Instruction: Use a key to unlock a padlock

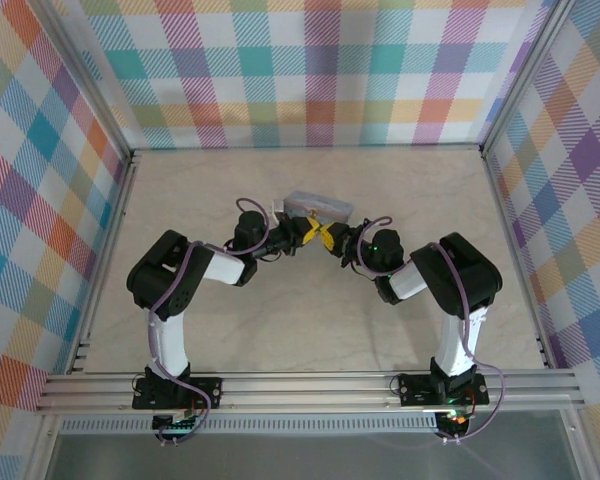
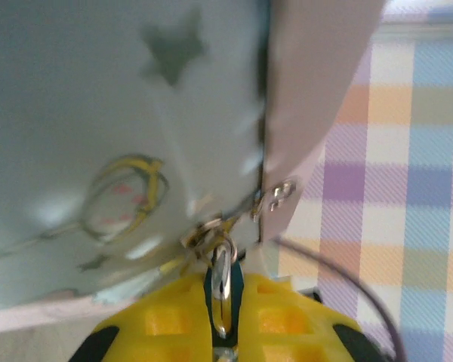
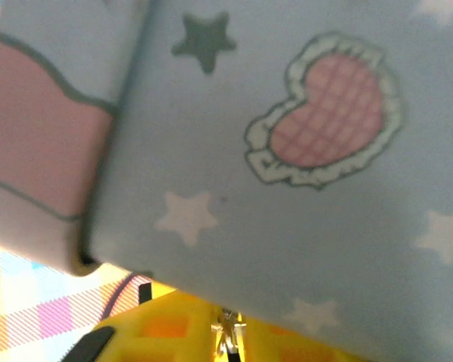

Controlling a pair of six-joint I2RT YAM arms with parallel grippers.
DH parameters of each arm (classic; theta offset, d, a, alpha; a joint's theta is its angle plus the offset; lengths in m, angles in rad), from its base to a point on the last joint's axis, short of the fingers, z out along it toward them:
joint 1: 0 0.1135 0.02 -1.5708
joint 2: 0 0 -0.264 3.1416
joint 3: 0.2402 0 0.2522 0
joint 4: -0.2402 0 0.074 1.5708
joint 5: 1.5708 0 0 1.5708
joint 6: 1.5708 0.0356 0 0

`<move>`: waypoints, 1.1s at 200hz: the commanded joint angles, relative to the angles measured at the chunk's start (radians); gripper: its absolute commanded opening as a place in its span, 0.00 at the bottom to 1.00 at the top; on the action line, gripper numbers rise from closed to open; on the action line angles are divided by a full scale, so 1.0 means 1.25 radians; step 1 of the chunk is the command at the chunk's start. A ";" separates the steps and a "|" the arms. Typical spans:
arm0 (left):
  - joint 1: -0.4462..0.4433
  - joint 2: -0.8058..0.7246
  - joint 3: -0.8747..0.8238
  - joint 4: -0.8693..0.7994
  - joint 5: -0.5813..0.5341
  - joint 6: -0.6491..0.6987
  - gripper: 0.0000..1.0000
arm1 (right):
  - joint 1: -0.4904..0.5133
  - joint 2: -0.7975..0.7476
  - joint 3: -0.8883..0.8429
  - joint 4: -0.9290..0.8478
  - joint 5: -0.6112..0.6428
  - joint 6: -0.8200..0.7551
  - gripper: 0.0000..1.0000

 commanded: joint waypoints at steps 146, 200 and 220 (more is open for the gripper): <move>-0.031 -0.008 -0.004 -0.088 0.115 0.071 0.00 | -0.041 -0.574 -0.009 -1.021 -0.034 -0.701 0.43; -0.031 -0.010 0.008 -0.105 0.122 0.067 0.00 | 0.013 -0.598 0.172 -1.328 0.100 -0.998 0.38; -0.031 -0.011 0.007 -0.107 0.123 0.065 0.00 | 0.050 -0.557 0.215 -1.348 0.132 -1.054 0.37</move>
